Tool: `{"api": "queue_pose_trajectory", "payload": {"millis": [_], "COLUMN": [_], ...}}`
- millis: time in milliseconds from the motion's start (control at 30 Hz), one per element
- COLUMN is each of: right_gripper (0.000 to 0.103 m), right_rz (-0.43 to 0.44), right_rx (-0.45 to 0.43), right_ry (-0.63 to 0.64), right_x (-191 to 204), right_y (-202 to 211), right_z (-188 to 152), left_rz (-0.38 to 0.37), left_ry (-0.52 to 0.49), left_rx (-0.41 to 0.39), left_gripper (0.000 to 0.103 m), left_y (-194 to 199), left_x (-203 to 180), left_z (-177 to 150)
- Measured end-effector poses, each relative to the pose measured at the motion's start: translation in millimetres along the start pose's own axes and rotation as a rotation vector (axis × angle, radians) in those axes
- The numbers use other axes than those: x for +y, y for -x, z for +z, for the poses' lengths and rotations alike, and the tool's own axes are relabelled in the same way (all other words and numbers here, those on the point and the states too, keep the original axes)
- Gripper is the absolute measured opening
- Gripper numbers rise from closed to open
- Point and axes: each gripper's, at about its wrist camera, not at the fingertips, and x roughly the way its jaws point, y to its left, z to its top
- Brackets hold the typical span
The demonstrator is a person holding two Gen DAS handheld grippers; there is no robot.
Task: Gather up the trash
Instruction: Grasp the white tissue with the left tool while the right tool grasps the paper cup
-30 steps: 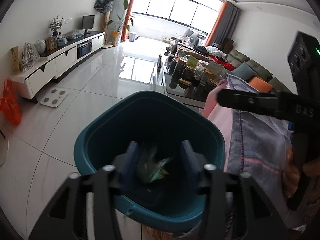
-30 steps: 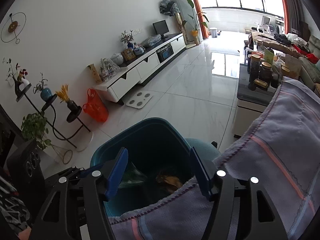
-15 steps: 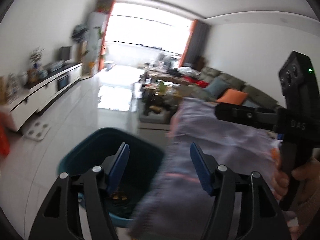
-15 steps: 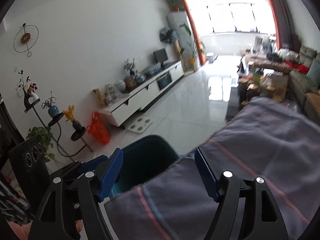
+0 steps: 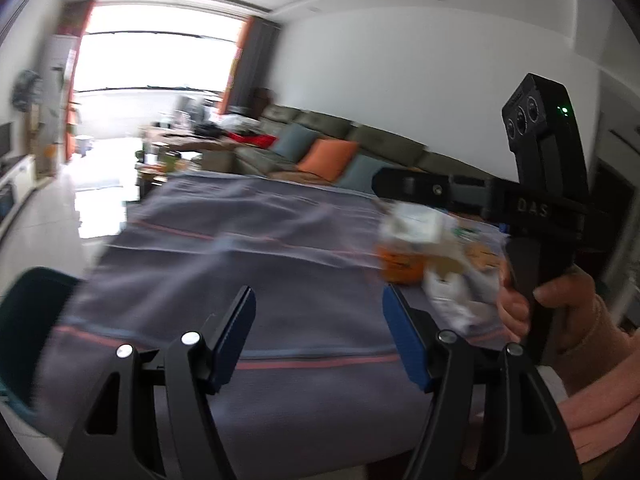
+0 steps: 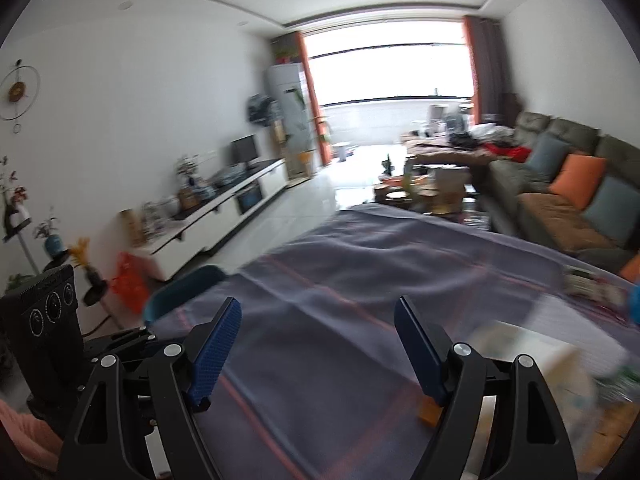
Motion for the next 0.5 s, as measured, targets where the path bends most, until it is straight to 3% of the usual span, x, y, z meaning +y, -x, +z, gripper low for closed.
{"api": "queue_pose_trajectory", "payload": {"millis": [233,500], "right_gripper": [0.078,0.075], "right_rz": [-0.148,-0.174], "right_rx": [-0.042,-0.023], "right_ry": [-0.107,-0.219], "right_x": [-57.7,-97.2], "right_y": [43.2,48.0], "right_z": [-20.6,-45.9], "left_rz": [-0.182,-0.274], "left_ry": [-0.039,-0.053], "left_rx": [0.099,0.174], "left_gripper": [0.068,0.068], "left_y": [-43.2,-80.6], "left_x": [-50.6,-79.5], "left_z": [-11.6,-14.7]}}
